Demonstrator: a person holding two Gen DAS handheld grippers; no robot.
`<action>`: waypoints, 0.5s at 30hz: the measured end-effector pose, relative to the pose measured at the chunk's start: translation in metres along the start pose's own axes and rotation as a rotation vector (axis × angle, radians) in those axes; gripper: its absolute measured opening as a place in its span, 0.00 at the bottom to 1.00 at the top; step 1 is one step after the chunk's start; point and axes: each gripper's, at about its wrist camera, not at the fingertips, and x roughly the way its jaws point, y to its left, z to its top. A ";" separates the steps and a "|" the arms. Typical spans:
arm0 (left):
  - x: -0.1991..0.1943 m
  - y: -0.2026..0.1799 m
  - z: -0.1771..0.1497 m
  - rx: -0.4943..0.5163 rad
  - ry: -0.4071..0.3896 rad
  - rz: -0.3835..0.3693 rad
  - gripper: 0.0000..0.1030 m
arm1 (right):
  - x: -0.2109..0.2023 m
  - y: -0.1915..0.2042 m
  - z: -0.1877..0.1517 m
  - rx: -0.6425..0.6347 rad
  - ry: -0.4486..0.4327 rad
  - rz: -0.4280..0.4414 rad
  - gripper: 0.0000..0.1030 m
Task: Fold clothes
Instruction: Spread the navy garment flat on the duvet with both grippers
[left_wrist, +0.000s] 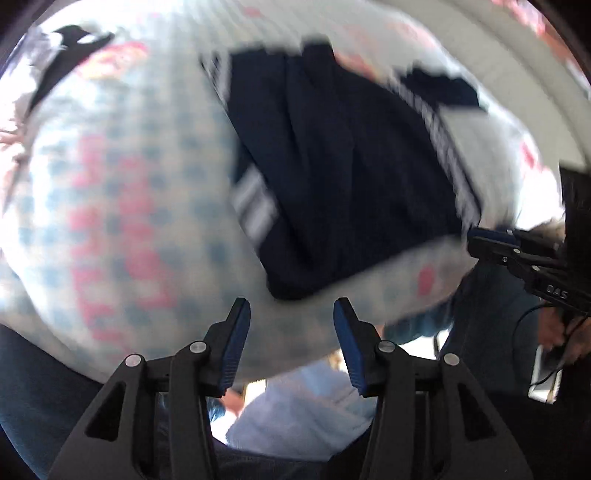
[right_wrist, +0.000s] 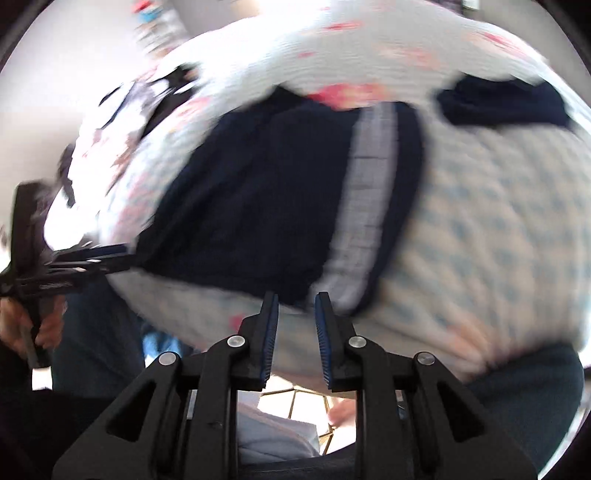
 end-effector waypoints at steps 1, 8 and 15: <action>0.007 -0.004 -0.001 0.017 0.020 0.014 0.45 | 0.011 0.007 0.000 -0.024 0.043 0.032 0.19; -0.012 -0.011 0.034 0.012 -0.118 0.032 0.38 | 0.052 0.011 0.014 -0.014 0.096 0.019 0.19; -0.027 -0.008 0.046 -0.004 -0.211 0.051 0.40 | 0.022 0.000 0.038 -0.023 -0.121 -0.100 0.19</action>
